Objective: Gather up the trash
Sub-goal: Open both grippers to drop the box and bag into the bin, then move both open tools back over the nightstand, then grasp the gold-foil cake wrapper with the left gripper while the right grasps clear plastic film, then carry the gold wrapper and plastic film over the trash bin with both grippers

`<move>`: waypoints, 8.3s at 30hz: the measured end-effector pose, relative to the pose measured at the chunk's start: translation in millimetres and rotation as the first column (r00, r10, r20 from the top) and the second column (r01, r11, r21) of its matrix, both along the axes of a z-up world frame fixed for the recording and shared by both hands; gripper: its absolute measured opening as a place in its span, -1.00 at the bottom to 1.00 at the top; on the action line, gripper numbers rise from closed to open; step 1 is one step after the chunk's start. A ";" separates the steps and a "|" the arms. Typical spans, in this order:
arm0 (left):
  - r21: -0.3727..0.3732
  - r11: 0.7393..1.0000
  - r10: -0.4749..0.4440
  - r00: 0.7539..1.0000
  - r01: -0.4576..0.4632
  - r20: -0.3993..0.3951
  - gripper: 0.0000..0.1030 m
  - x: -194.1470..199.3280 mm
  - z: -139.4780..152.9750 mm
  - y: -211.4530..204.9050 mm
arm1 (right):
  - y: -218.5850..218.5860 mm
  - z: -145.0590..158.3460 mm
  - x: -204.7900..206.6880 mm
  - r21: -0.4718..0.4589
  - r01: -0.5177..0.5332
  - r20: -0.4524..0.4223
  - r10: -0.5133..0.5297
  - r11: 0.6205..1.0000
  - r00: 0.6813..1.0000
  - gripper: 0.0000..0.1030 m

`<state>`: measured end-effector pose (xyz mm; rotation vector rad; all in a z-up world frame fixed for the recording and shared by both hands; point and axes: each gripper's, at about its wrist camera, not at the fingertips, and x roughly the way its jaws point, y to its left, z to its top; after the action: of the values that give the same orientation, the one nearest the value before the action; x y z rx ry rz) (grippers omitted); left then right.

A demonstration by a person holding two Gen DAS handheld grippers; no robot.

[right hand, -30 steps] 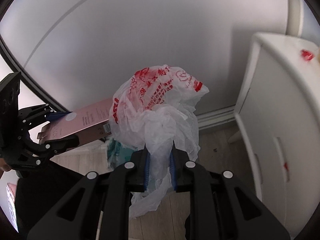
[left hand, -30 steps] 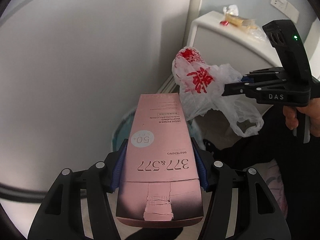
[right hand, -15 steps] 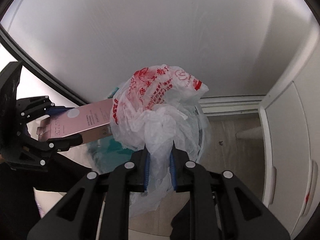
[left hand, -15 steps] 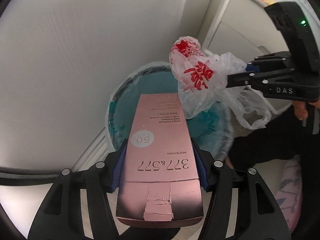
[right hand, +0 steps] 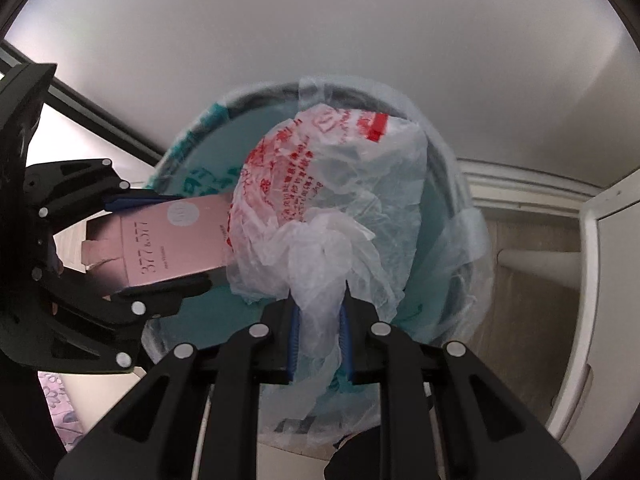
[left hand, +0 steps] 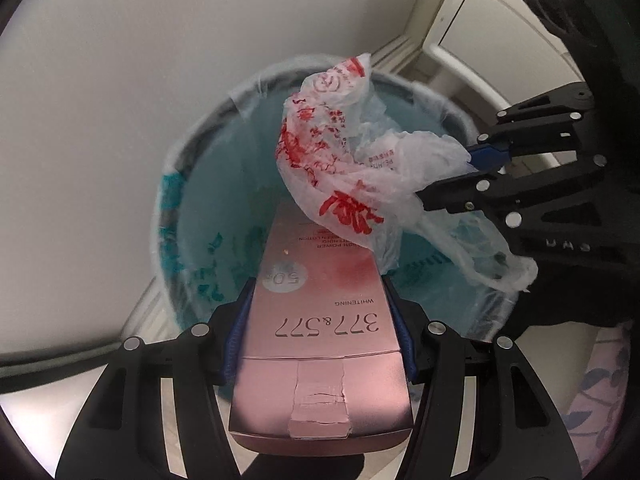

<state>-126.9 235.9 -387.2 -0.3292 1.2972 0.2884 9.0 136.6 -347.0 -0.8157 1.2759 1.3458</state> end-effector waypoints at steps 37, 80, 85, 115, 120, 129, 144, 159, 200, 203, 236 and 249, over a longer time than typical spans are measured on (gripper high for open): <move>0.067 0.998 0.017 1.000 -0.016 -0.010 0.86 25.3 -15.8 -0.2 | 9.3 14.2 8.2 0.130 0.092 0.047 -0.099 0.987 0.994 0.76; 0.256 0.944 -0.309 0.830 0.209 0.465 0.89 94.6 291.1 -107.1 | -319.7 295.8 173.6 0.553 0.618 0.056 -0.765 0.558 0.641 0.86; 0.288 0.904 -0.418 0.786 0.315 0.456 0.89 134.1 301.7 -137.7 | -344.6 299.8 196.1 0.564 0.643 0.058 -0.802 0.518 0.594 0.86; 0.371 0.695 -0.718 0.614 0.616 0.327 0.89 336.4 304.1 -191.6 | -363.0 286.3 294.6 0.524 0.647 0.047 -0.778 0.553 0.626 0.86; 0.369 0.635 -0.772 0.567 0.679 0.287 0.89 368.6 295.6 -195.1 | -345.8 271.9 315.6 0.480 0.633 0.081 -0.749 0.608 0.658 0.86; 0.321 0.586 -0.810 0.518 0.744 0.277 0.89 411.5 275.6 -195.7 | -332.8 254.0 342.0 0.452 0.644 0.055 -0.740 0.617 0.670 0.86; 0.282 0.493 -0.862 0.417 0.823 0.290 0.89 443.0 247.4 -201.4 | -309.0 241.3 367.2 0.412 0.612 0.063 -0.691 0.675 0.720 0.86; 0.260 0.504 -0.850 0.420 0.824 0.319 0.67 447.7 238.2 -201.0 | -285.5 224.4 372.8 0.392 0.626 0.049 -0.695 0.674 0.717 0.85; 0.323 0.589 -0.796 0.465 0.741 0.387 0.35 391.8 302.7 -201.3 | -304.1 284.7 329.0 0.477 0.587 0.102 -0.704 0.654 0.703 -0.89; 0.330 0.604 -0.785 0.473 0.725 0.400 0.35 381.7 311.4 -203.3 | -308.9 295.0 319.7 0.491 0.581 0.108 -0.707 0.650 0.699 -0.89; 0.428 0.728 -0.686 0.553 0.536 0.473 0.35 203.1 390.7 -204.3 | -317.7 378.9 179.5 0.597 0.420 0.179 -0.624 0.684 0.761 -0.89; 0.403 0.821 -0.567 0.662 0.404 0.491 0.35 127.5 380.6 -141.6 | -264.9 355.8 158.6 0.582 0.338 0.162 -0.513 0.739 0.843 -0.89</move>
<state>0.6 94.4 -6.5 0.1709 0.6591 -0.1167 167.7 -128.3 8.8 -0.2850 0.7097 1.0522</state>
